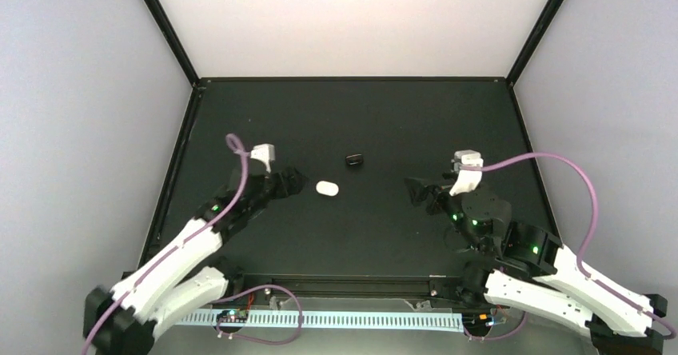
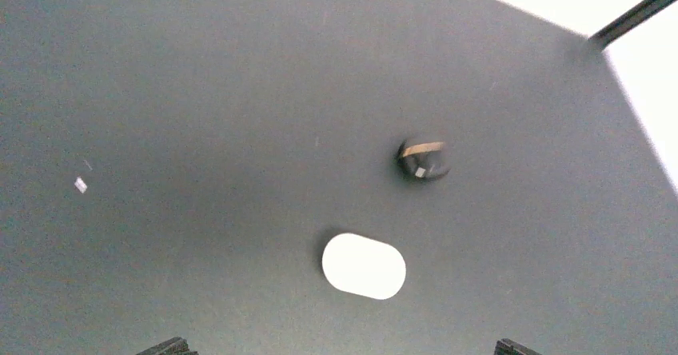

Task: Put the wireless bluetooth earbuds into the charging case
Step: Reset both arms

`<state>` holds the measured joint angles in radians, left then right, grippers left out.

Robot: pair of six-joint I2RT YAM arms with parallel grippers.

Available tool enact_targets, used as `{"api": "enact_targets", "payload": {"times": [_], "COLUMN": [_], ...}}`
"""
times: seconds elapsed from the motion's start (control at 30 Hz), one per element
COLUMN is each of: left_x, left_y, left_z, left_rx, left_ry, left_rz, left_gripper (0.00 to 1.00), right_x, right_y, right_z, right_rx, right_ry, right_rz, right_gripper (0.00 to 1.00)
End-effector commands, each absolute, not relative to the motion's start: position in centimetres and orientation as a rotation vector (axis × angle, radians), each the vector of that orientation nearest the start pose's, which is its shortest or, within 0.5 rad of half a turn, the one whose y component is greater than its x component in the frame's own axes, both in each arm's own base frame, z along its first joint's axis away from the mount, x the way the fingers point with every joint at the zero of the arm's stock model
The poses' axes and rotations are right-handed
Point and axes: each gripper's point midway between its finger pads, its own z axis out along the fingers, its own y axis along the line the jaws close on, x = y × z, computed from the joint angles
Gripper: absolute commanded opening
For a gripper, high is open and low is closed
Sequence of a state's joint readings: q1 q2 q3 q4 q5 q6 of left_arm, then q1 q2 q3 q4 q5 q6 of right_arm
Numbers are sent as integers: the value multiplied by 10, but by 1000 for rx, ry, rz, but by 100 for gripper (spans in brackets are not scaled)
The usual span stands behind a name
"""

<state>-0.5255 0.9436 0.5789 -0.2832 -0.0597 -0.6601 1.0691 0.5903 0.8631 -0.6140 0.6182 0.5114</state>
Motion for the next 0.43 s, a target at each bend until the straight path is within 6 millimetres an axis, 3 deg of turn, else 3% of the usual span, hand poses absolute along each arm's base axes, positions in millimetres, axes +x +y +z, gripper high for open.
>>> {"api": "enact_targets", "payload": {"times": [0.0,0.13,0.4], "left_x": [254,246,259], "left_y": [-105,-82,-61], "left_z": [208,241,264], "left_rx": [-147,-174,-245], "left_ry": [2096,1991,1961], "left_rz": [-427,-356,-191], "left_gripper": [99,99,99], "right_x": [203,204,207], "right_y": [108,97,100], "right_z": [318,316,314], "right_rx": [150,170,150], "right_ry": [1743,1711,1709], "right_rz": [468,424,395], "right_gripper": [100,100,100]}}
